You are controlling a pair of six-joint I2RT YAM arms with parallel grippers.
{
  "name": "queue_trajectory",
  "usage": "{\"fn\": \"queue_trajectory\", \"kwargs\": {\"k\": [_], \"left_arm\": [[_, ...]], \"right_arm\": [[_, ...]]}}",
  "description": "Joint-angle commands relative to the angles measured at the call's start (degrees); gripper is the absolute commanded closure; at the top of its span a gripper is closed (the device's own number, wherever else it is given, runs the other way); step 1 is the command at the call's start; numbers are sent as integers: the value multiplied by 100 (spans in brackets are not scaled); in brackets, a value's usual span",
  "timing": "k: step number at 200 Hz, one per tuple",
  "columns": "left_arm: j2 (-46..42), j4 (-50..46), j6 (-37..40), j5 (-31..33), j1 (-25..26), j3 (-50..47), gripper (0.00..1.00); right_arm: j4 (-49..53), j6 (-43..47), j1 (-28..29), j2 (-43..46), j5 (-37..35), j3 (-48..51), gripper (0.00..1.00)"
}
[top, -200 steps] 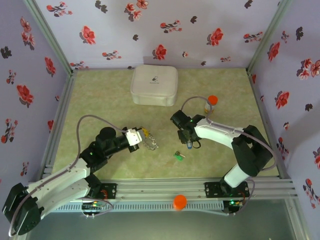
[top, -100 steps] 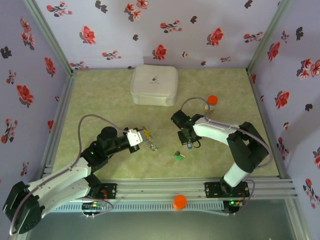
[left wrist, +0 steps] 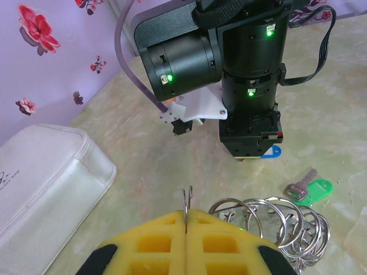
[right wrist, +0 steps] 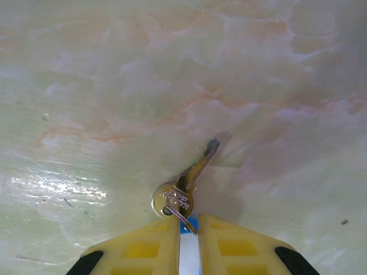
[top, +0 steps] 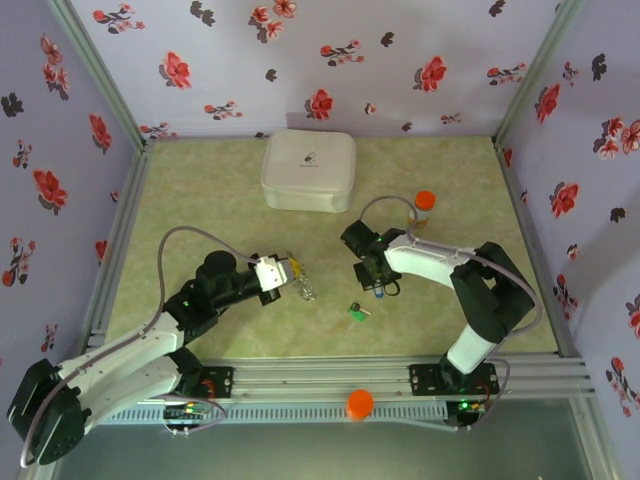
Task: Put the keys on the keyring
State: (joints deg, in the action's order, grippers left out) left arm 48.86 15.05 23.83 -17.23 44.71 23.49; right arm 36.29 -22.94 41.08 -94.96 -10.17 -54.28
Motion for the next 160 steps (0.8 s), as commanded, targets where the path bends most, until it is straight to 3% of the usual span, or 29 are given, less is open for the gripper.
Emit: {"fn": "queue_trajectory", "kwargs": {"k": [1,62,78,100,132,160], "left_arm": [[14,156,-69,-146,-46,244,100],[34,129,-63,-166,-41,271,100],[30,112,-66,-166,-40,271,100],[52,97,-108,-174,-46,271,100],[116,32,-593,-253,-58,321,100],[174,-477,-953,-686,-76,520,100]], "right_arm": [[-54,22,-39,-75,96,-122,83],[-35,45,-39,-25,115,-143,91],[-18,82,-39,44,183,-158,100],[13,168,-39,285,182,-186,100],[-482,524,-30,1177,304,51,100],[-1858,1095,-12,2356,987,731,100]]}}
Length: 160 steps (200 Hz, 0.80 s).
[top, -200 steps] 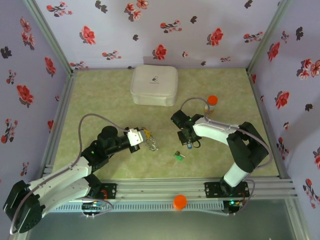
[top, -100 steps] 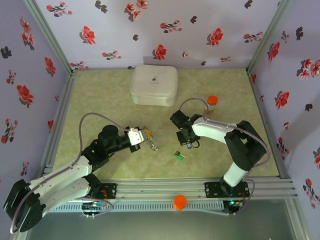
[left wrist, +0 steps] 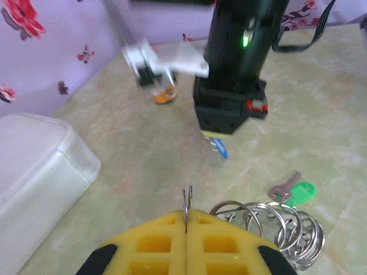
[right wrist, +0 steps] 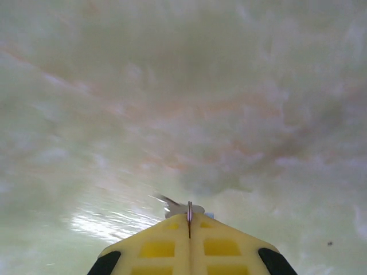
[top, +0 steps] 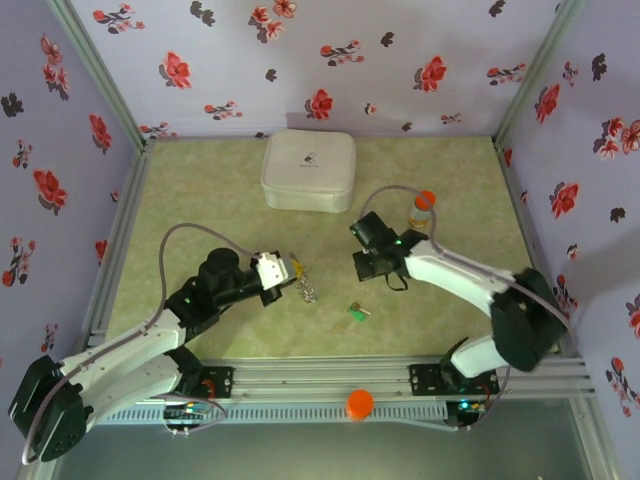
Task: Put the keys on the keyring
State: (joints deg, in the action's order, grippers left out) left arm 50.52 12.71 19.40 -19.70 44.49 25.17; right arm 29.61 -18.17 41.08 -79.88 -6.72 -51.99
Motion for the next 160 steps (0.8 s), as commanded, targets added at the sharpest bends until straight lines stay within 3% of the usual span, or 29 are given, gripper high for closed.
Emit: {"fn": "queue_trajectory", "kwargs": {"k": [1,29,49,107,160], "left_arm": [[5,-256,-521,-447,-54,359,100],[-50,-373,-693,-649,-68,422,100],[33,-418,-739,-832,-94,439,100],[386,-555,-704,-862,-88,616,100],[637,-734,-415,-827,-81,765,100]], "right_arm": [[-1262,655,-12,884,683,530,100],[-2701,1708,119,1669,2130,1343,100],[-2871,2398,317,1933,2615,1522,100],[-2060,3295,548,1971,3214,1174,100],[-2206,3469,855,1801,3016,990,100]]}}
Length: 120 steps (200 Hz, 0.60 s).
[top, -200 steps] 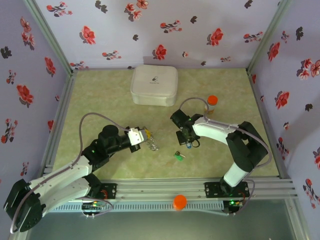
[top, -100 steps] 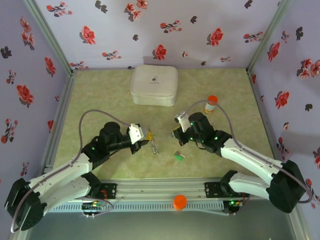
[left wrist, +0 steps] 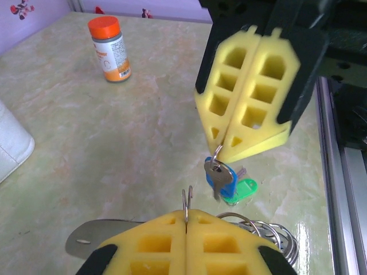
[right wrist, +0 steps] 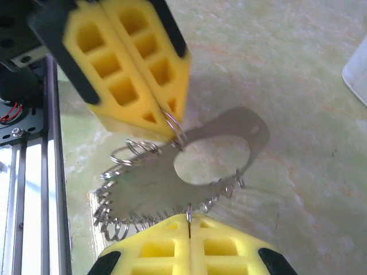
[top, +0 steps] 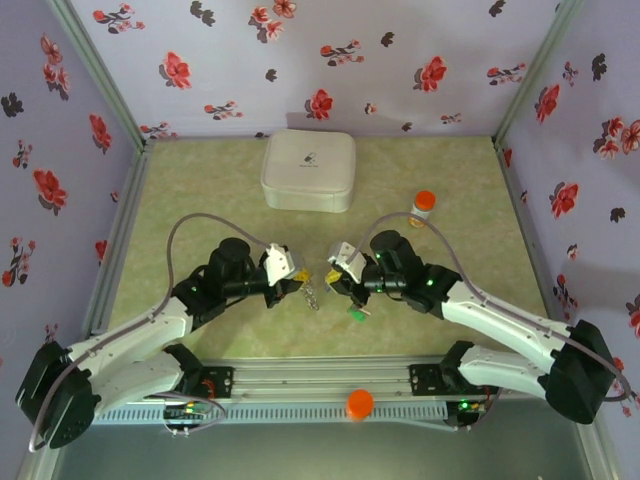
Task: Put the keys on the keyring
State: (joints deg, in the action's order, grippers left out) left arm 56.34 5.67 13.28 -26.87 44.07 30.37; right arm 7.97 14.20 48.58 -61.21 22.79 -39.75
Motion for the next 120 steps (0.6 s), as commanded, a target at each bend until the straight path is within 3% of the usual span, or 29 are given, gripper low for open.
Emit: {"fn": "queue_trajectory", "kwargs": {"k": [1,120], "left_arm": [[59,-31,199,-113,-39,247,100],[55,35,262,-109,-33,237,100]], "right_arm": [[-46,232,102,-66,58,-235,100],[-533,77,376,-192,-157,-355,100]]}}
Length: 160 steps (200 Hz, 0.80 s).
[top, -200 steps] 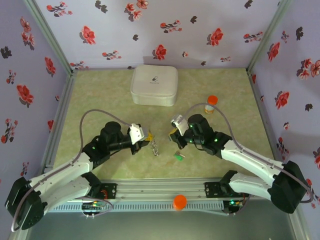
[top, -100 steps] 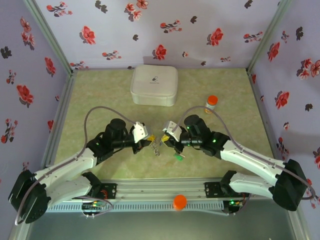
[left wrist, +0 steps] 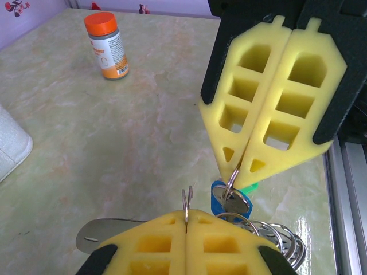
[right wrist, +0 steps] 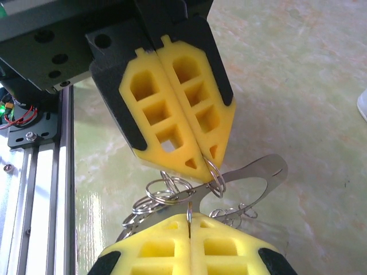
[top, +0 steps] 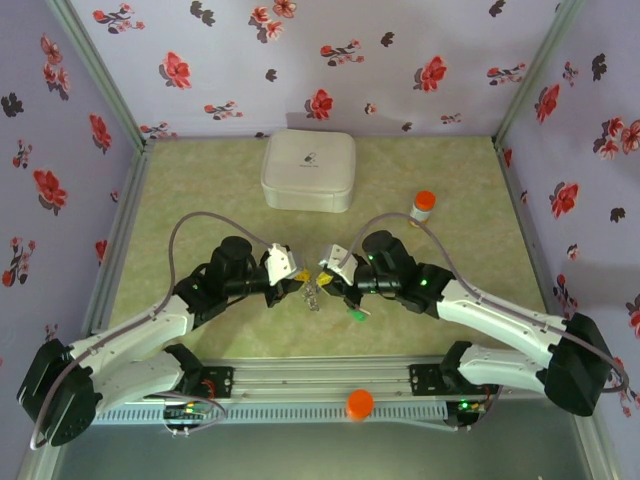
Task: Put the keys on the keyring
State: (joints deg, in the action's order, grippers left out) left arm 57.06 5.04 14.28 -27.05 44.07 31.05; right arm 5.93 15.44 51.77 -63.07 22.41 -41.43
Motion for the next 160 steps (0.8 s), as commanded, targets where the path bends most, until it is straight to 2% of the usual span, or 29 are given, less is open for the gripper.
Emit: {"fn": "queue_trajectory", "kwargs": {"k": [1,160], "left_arm": [[-18,96,162,-91,-32,167,100],[-68,66,217,-113,-30,156,100]], "right_arm": [[-334,-53,55,-5,-121,-184,100],[-478,-441,154,-173,-694,-218,100]]}}
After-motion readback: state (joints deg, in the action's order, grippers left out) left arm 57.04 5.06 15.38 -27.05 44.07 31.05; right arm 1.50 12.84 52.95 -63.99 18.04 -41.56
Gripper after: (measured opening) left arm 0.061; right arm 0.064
